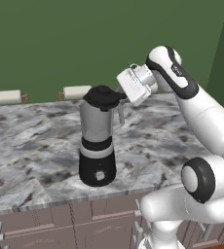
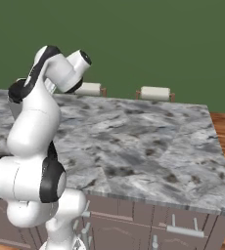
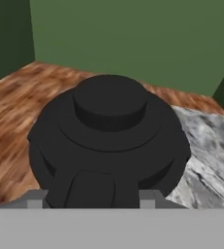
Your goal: Open the blender lid, put the tangerine in the blender, close the lid, and start the blender.
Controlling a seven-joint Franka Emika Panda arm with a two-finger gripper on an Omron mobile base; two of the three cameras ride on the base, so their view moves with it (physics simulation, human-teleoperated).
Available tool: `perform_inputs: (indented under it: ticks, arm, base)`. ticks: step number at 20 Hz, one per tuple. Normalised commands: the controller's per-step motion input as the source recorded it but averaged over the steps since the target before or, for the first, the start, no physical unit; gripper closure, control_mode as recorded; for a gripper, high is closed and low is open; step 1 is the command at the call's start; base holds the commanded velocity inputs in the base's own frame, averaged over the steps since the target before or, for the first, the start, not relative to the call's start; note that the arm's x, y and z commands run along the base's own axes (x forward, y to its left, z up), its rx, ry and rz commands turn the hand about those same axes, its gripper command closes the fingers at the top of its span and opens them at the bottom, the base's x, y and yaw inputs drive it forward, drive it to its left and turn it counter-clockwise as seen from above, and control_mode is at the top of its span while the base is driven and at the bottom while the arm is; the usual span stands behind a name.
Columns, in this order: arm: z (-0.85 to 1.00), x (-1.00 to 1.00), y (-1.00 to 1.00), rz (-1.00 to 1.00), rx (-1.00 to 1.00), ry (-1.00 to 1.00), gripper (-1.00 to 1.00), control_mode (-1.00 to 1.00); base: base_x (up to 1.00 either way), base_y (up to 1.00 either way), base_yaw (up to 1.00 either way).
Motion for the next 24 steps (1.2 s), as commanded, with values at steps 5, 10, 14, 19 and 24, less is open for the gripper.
perform_inputs:
  ticks: [5, 10, 14, 19, 24]
  arm:
    - [-0.10, 0.30, 0.11, 0.00, -0.09, 0.05, 1.00, -1.00]
    - [-0.01, 0.29, 0.20, 0.00, -0.11, 0.00, 1.00, -1.00]
    - [0.00, 0.25, 0.26, 0.00, -0.09, 0.00, 1.00, -1.00]
    - [0.00, -0.08, 0.03, 0.00, -0.02, -0.02, 1.00, -1.00]
    - [0.00, -0.48, 0.00, 0.00, 0.00, -0.01, 1.00, -1.00]
  base:
    - [0.00, 0.00, 0.00]
    - [0.00, 0.00, 0.00]
    - [0.00, 0.00, 0.00]
    - [0.00, 0.00, 0.00]
    - [0.00, 0.00, 0.00]
